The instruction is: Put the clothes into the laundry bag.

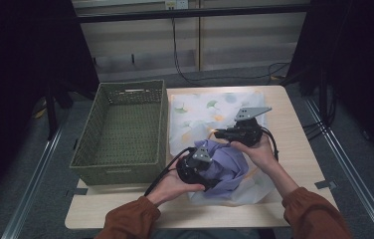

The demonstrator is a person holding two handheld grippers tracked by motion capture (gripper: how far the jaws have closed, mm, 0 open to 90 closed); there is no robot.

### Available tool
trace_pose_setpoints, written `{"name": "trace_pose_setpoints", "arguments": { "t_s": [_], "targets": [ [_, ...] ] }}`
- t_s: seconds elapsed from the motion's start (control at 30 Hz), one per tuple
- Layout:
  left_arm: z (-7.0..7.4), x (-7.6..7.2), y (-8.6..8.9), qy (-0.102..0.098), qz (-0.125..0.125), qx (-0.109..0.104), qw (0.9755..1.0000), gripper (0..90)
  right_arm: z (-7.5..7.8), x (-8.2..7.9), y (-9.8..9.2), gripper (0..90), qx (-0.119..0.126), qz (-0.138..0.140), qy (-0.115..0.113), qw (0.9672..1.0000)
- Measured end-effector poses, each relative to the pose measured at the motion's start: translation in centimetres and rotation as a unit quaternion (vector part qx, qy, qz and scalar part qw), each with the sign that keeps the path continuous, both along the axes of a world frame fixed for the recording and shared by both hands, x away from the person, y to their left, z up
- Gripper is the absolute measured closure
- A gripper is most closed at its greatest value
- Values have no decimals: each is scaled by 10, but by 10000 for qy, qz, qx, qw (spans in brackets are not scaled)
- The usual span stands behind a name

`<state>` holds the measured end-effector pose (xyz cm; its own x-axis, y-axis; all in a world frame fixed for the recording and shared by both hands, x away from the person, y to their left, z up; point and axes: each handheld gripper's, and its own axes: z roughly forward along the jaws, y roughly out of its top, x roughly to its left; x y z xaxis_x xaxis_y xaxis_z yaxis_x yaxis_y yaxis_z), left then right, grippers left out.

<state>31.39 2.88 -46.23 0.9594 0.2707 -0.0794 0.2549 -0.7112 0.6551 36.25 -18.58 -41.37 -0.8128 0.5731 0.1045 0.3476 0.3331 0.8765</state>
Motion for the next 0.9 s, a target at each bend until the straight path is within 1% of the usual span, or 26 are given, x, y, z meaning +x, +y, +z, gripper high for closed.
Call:
{"name": "trace_pose_setpoints", "arguments": {
  "t_s": [0.03, 0.07, 0.1, 0.13, 0.17, 0.23, 0.27, 0.3, 0.37, 0.43, 0.47, 0.5, 0.53, 0.57, 0.6, 0.63, 0.7, 0.73, 0.77, 0.8, 0.83, 0.87, 0.9],
  "targets": [
    [-3, 0, -1, 14, -31, 59, 10000, 239, 0, 0, 0, 896, -5, 14, -2, 10000],
    [-5, -1, -3, -34, -35, 127, 9999, 217, 0, 0, 0, 896, -16, 15, 3, 10000],
    [-6, -1, -4, -14, -108, 176, 9998, 205, 0, 0, 1, 896, -19, 23, 10, 10000],
    [-8, -2, -6, -31, -76, 150, 9999, 190, 0, 0, 1, 896, -21, 36, 5, 10000],
    [-9, -2, -7, -27, -118, 249, 9996, 181, 0, 0, 1, 896, -28, 36, 6, 10000],
    [-12, -3, -9, -28, -115, 302, 9995, 157, -1, 0, 1, 896, -43, 46, 19, 10000],
    [-13, -2, -9, -42, -181, 334, 9993, 153, -1, 0, 2, 896, -44, 45, 24, 10000],
    [-14, -2, -10, -30, -168, 329, 9993, 145, -1, 0, 2, 896, -46, 38, 20, 10000],
    [-17, -3, -11, -68, -225, 417, 9989, 127, -1, 0, 2, 896, -51, 43, 16, 10000],
    [-19, -5, -12, -107, -217, 493, 9985, 116, -1, 0, 2, 896, -43, 38, 20, 10000],
    [-20, -6, -13, -147, -145, 536, 9983, 118, -1, 0, 2, 896, -40, 39, 24, 10000],
    [-21, -6, -14, -227, -155, 620, 9977, 159, -1, 0, 2, 896, -47, 39, 24, 10000],
    [-22, -8, -14, -347, -117, 697, 9969, 195, -1, 0, 2, 896, -46, 43, 26, 10000],
    [-22, -9, -15, -473, -91, 721, 9962, 228, -1, 0, 2, 896, -46, 56, 17, 10000],
    [-24, -11, -15, -584, 63, 635, 9963, 286, -1, 0, 3, 896, -52, 66, 7, 10000],
    [-23, -10, -14, -496, 83, 608, 9969, 316, -1, -1, 3, 897, -67, 64, 3, 10000],
    [-23, -11, -13, -572, 205, 560, 9966, 397, 0, -1, 3, 896, -54, 76, 8, 10000],
    [-21, -10, -12, -539, 161, 568, 9968, 437, 0, -1, 3, 897, -49, 78, 12, 10000],
    [-21, -9, -12, -564, 177, 518, 9969, 475, 0, -1, 3, 896, -47, 82, 13, 10000],
    [-21, -8, -11, -532, 183, 459, 9974, 525, 0, -1, 3, 896, -43, 86, 7, 10000],
    [-19, -6, -10, -372, 173, 401, 9984, 544, 0, -1, 3, 896, -34, 81, 9, 10000],
    [-19, -6, -9, -421, 222, 326, 9983, 579, 0, -1, 2, 896, -31, 72, 10, 10000],
    [-17, -5, -8, -300, 140, 328, 9989, 627, 0, -1, 2, 896, -31, 76, 1, 10000]
  ]
}}
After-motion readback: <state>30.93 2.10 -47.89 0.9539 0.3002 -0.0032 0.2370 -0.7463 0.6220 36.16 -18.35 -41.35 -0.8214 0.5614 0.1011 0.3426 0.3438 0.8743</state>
